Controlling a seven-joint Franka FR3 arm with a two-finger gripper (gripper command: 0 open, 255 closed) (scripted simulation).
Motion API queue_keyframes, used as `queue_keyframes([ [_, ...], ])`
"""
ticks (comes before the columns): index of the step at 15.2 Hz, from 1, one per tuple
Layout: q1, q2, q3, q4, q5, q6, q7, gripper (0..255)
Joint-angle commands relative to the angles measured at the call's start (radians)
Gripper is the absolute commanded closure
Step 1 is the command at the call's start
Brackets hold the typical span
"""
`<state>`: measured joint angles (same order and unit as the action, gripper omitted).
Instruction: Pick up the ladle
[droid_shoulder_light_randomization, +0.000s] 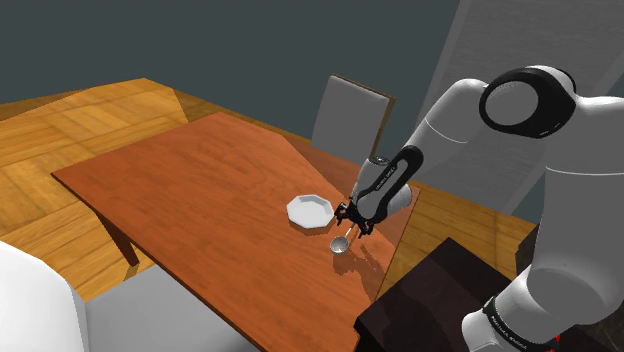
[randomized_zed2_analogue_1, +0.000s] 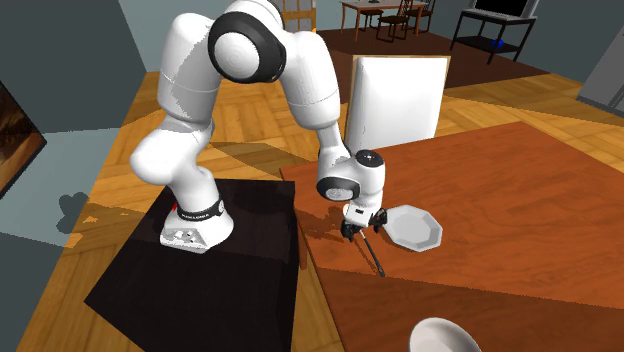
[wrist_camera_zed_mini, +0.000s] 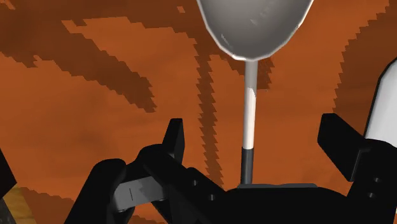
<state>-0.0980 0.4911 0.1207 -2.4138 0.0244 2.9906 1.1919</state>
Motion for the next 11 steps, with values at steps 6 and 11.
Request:
queue_keyframes([
  [6, -0.001, 0.005, -0.001, 0.0, 0.0, 0.006, -0.001, 255],
  [11, -0.002, 0.005, 0.0, 0.0, 0.0, 0.006, -0.002, 255],
])
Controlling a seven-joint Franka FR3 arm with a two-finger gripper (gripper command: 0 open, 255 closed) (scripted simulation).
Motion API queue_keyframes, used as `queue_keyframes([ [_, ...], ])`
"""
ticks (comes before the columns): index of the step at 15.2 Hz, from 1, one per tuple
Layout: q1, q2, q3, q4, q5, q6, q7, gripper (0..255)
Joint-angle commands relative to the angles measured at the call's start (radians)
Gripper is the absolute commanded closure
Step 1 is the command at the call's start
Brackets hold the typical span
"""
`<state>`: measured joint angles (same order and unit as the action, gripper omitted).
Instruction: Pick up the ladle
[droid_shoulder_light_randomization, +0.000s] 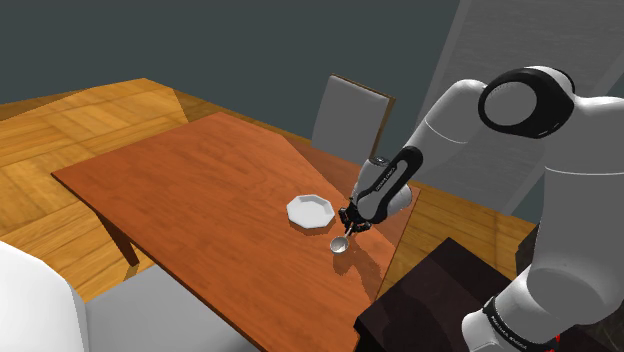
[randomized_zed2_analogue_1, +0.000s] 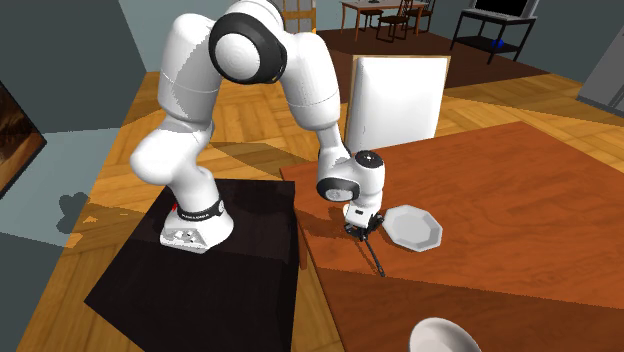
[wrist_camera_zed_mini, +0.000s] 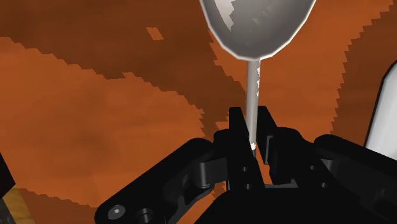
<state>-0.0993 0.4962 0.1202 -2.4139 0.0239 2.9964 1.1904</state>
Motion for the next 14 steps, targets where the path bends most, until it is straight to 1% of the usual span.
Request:
queue_keyframes([
  [1, -0.002, -0.016, 0.002, -0.005, 0.001, -0.011, 0.0, 255],
  [14, -0.03, -0.213, 0.036, -0.049, 0.028, -0.164, -0.01, 255],
])
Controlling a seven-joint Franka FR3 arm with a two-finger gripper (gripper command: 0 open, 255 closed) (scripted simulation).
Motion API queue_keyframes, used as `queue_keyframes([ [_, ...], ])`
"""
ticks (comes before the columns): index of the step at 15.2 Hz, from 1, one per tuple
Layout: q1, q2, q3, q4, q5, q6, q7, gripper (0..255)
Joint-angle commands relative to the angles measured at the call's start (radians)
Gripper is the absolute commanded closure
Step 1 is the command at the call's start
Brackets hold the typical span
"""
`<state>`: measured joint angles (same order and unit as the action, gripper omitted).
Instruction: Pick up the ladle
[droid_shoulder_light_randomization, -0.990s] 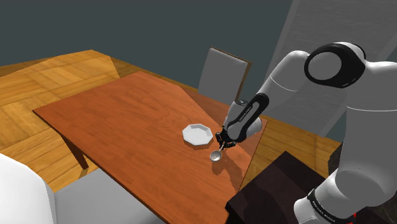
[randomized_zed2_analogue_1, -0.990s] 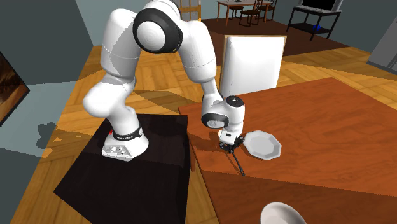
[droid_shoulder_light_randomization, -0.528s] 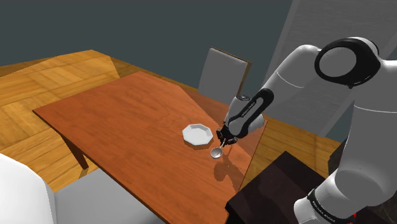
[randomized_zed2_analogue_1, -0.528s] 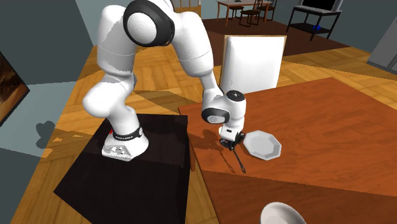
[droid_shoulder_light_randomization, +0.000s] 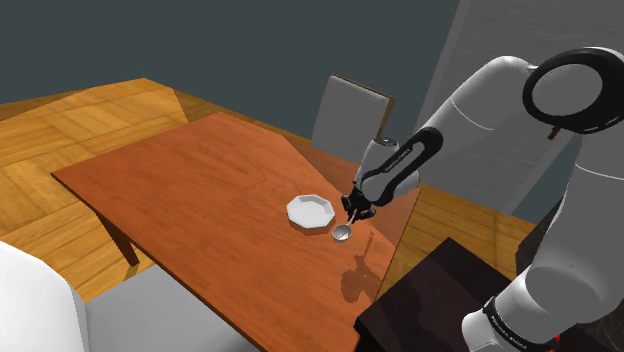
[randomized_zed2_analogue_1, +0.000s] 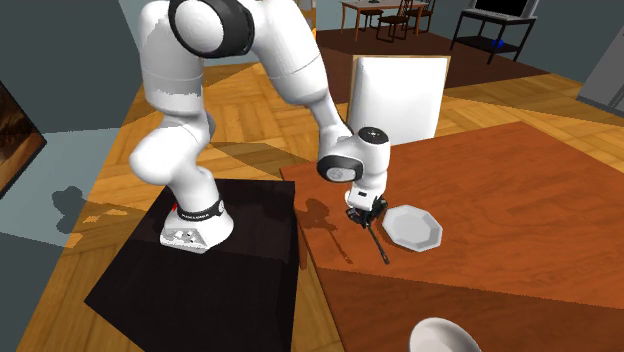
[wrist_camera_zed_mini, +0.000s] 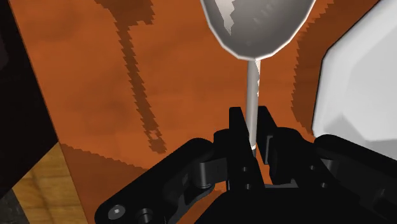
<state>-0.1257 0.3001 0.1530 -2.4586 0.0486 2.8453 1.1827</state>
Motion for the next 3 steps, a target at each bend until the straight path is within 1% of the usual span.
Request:
queue_keyframes([
  [1, -0.005, -0.031, 0.005, -0.006, 0.006, -0.026, -0.004, 255],
  [3, -0.005, -0.034, 0.005, -0.006, 0.007, -0.028, -0.004, 255],
])
